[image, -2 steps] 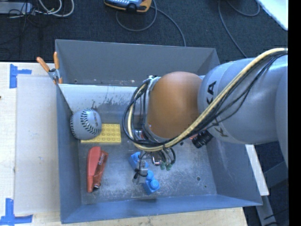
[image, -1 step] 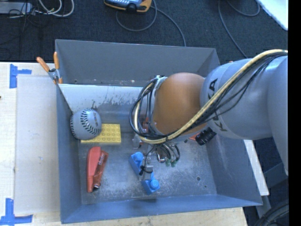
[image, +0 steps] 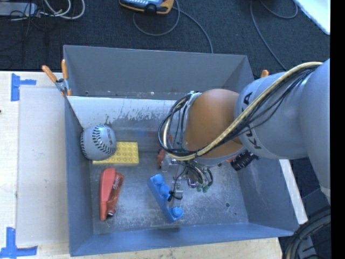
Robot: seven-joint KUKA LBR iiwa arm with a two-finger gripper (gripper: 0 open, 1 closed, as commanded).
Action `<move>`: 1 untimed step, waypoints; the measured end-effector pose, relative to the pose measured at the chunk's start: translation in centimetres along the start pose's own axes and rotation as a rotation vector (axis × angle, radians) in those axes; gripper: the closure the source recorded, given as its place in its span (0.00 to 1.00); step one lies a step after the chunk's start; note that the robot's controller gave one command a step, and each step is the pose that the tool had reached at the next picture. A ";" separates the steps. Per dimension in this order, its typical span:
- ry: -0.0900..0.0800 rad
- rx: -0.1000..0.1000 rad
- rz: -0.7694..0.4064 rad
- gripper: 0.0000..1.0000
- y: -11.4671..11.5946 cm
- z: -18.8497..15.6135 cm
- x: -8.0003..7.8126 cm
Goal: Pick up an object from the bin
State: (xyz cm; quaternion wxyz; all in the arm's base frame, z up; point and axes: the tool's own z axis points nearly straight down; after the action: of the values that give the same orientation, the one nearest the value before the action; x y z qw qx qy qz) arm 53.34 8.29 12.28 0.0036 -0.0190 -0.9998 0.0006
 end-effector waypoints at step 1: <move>-0.001 -0.001 0.058 0.00 0.2 2.7 -0.1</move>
Offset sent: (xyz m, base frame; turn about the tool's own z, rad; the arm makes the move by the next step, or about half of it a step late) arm -0.0204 0.0194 -0.0528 0.0623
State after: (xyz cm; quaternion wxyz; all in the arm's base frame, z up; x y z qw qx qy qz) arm 53.42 8.45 9.53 0.0031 -0.0479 -0.9988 0.0002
